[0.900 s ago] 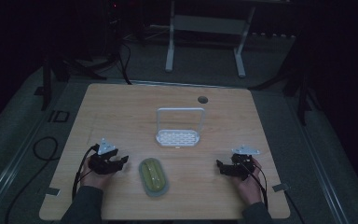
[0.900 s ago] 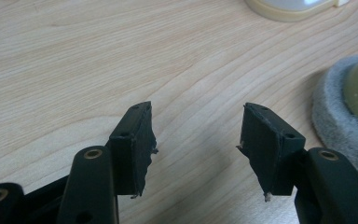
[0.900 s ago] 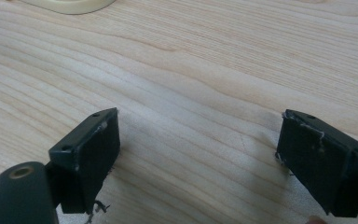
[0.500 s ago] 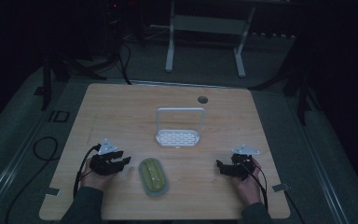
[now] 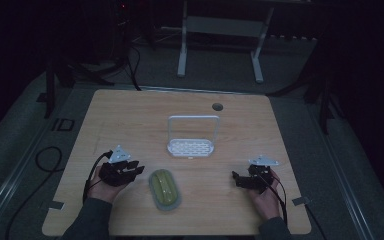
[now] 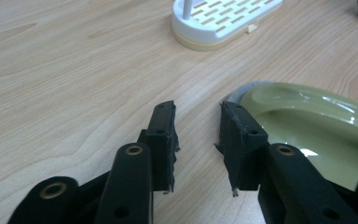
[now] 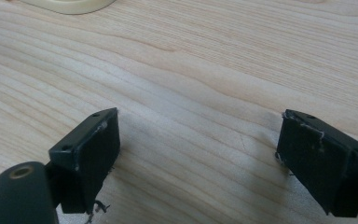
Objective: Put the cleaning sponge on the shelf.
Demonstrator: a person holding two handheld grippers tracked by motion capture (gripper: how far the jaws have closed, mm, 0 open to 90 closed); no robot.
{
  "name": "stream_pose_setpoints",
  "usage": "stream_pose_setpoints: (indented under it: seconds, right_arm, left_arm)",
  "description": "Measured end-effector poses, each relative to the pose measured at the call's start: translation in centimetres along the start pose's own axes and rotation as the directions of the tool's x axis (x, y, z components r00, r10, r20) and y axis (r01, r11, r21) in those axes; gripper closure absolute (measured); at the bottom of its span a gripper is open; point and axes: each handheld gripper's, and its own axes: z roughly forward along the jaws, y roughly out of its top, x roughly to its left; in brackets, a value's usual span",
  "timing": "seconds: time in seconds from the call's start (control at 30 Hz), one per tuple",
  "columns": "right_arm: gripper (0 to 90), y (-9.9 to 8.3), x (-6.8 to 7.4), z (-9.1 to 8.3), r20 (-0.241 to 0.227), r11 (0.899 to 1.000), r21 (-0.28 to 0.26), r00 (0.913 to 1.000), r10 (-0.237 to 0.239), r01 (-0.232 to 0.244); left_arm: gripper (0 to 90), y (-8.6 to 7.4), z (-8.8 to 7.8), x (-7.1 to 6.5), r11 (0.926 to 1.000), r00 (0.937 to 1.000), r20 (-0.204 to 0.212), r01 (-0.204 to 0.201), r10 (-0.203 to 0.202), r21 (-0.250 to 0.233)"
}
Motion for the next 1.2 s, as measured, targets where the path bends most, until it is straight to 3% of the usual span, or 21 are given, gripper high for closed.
stream_pose_setpoints:
  seconds: [0.23, 0.5, 0.6, 0.9, 1.2]
  right_arm:
    - [12.8, 0.0, 0.0, 0.0, 0.000, 1.000, 0.000, 1.0000, 0.001, -0.001]
    - [12.8, 0.0, 0.0, 0.0, 0.001, 1.000, 0.000, 1.0000, 0.001, -0.001]
    - [12.8, 0.0, 0.0, 0.0, 0.001, 1.000, 0.000, 1.0000, 0.002, -0.002]
    - [12.8, 0.0, 0.0, 0.0, 0.001, 1.000, 0.000, 1.0000, 0.001, -0.001]
    - [12.8, 0.0, 0.0, 0.0, 0.001, 1.000, 0.000, 1.0000, 0.002, -0.002]
  left_arm:
    - [75.9, 1.4, 0.0, -0.9, 0.9977, 0.9971, 0.035, -0.067, 0.067, -0.004]
    - [77.0, 2.3, 0.4, -1.9, 0.9956, 0.9937, 0.063, -0.093, 0.092, 0.012]
    - [79.3, 2.8, 0.7, -2.5, 0.9912, 0.9886, 0.079, -0.131, 0.129, 0.022]
    - [89.4, 3.6, 1.3, -3.7, 0.9846, 0.9786, 0.119, -0.172, 0.168, 0.028]
    - [90.0, 4.5, 2.6, -5.3, 0.9764, 0.9656, 0.165, -0.211, 0.201, 0.046]
